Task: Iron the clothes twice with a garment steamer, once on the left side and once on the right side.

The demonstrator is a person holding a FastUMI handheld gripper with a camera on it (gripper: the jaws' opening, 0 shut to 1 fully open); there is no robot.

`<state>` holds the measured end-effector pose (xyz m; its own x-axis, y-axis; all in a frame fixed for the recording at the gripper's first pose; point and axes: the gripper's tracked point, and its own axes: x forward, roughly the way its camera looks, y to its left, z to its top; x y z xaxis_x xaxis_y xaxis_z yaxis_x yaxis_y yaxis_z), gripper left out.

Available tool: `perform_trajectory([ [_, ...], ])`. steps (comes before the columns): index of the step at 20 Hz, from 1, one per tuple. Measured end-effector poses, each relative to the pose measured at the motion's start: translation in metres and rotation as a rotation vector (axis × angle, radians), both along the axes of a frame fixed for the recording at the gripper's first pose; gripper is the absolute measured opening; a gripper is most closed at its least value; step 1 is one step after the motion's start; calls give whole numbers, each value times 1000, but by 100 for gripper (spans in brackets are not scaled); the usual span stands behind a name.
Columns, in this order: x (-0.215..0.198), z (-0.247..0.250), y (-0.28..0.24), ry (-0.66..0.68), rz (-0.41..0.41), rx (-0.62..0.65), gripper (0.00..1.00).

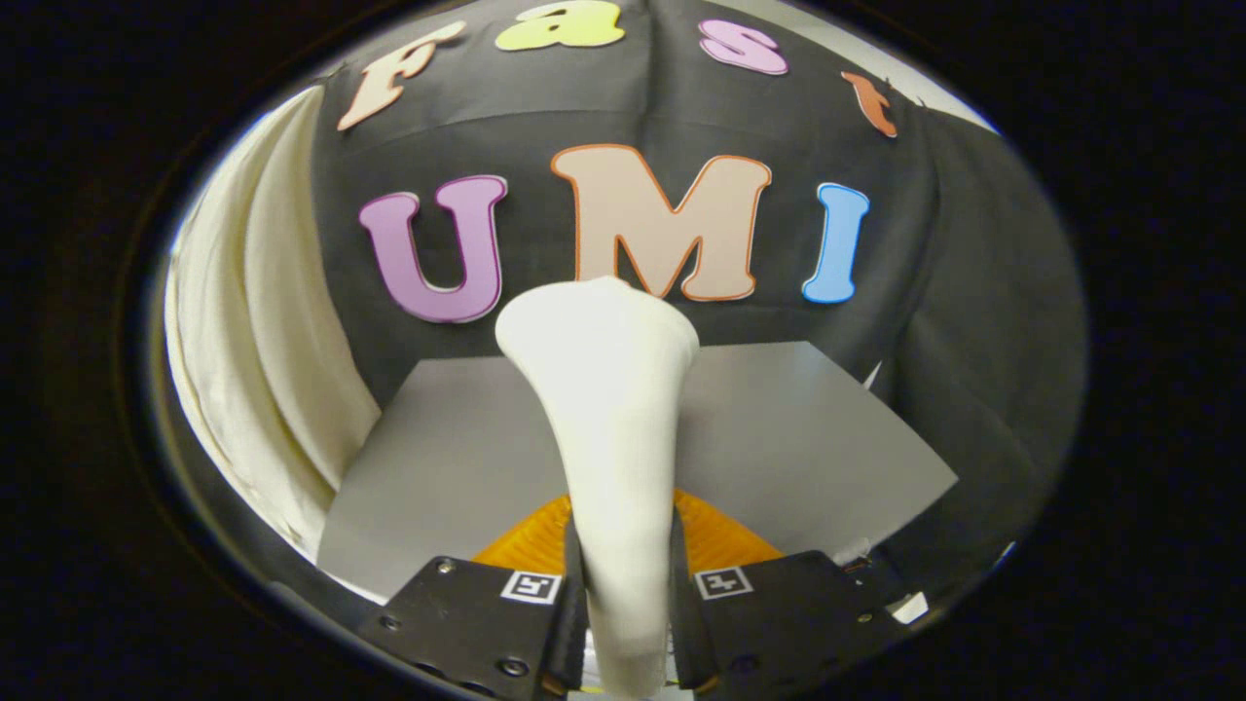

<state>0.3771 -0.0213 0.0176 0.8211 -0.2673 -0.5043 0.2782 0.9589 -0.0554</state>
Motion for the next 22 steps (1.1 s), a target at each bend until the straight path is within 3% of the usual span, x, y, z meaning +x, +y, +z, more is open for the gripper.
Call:
perform_trajectory([
  [5,-82,-40,51,-44,42,-45,36],
  [11,-148,-32,137,-147,110,-115,32],
  [16,-168,16,221,-245,153,-117,32],
  [22,-151,65,314,-301,220,-92,32],
])
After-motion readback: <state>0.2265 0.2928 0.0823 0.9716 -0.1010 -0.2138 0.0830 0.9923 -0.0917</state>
